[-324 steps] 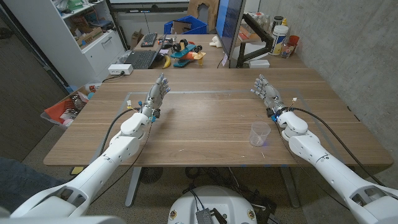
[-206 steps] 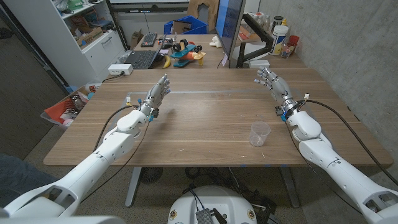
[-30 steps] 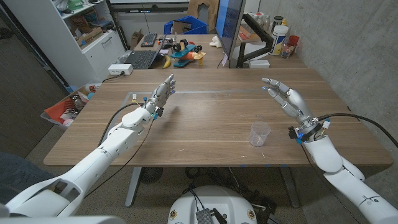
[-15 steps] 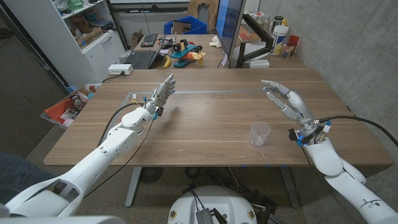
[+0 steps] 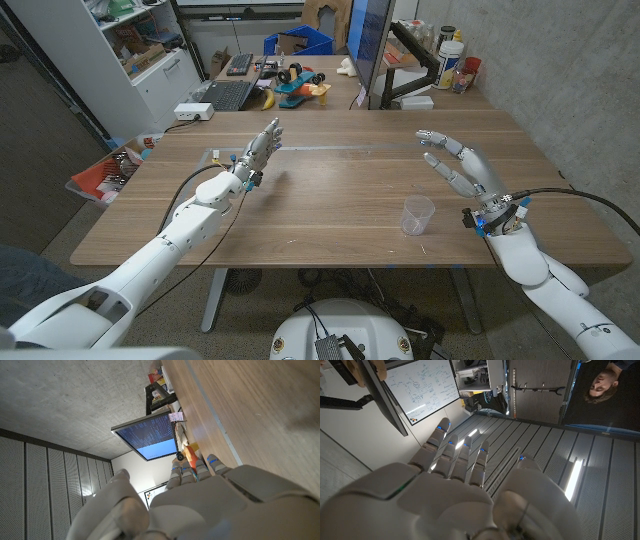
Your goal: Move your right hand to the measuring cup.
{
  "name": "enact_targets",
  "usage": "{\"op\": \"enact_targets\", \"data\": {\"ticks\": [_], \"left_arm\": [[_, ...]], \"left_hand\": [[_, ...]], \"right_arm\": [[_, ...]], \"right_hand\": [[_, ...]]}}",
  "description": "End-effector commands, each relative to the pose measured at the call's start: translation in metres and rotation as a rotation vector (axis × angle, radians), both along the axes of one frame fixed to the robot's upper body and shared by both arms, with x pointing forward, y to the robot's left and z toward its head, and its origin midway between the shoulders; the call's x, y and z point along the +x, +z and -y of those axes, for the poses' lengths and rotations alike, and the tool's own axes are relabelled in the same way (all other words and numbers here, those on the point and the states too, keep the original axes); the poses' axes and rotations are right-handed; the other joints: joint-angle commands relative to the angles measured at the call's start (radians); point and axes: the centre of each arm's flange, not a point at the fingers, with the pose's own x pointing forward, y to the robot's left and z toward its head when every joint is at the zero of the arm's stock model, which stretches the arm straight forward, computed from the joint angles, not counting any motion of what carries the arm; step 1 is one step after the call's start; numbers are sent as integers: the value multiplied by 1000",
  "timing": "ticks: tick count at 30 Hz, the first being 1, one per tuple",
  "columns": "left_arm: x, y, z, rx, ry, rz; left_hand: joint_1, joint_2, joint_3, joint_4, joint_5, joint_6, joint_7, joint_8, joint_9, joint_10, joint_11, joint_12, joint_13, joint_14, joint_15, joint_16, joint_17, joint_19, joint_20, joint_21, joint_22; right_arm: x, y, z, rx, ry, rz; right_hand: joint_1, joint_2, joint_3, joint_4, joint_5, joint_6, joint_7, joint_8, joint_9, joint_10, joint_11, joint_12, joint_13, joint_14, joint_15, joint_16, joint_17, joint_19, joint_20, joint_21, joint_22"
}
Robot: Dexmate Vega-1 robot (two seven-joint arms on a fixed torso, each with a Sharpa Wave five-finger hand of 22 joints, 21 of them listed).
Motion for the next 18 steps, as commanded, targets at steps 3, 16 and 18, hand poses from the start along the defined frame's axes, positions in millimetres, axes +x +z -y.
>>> {"op": "enact_targets", "data": {"ticks": [3, 16, 18], "left_arm": [[-2, 5, -7, -3, 1, 17], [-1, 4, -7, -4, -4, 16], [-1, 4, -8, -8, -6, 18]], "left_hand": [[-4, 3, 0, -3, 2, 8, 0, 1, 3, 5, 3, 6, 2, 4, 1, 7, 1, -4, 4, -6, 5], [-5, 3, -2, -5, 3, 15, 3, 2, 3, 8, 16, 8, -1, 6, 5, 7, 1, 1, -5, -12, 5], [-5, 3, -2, -5, 3, 15, 4, 2, 3, 8, 15, 8, -1, 6, 5, 7, 1, 1, -5, -13, 5]], "right_arm": [[-6, -3, -11, -73, -74, 50], [-9, -2, -14, -110, -126, 78], [-10, -2, -15, -115, -132, 80]], "right_hand": [[-1, -8, -1, -7, 9, 0, -2, -2, -1, 2, -2, 1, 3, 7, -19, -7, 3, 0, -4, -6, 5], [-2, -9, -2, -7, 14, 5, -5, -3, -1, 1, -4, -1, 3, 1, -22, -10, 2, -2, -2, -14, 6], [-3, -9, -2, -7, 15, 6, -5, -3, -1, 2, -4, -2, 3, 0, -22, -10, 2, -6, -2, -16, 6]]}}
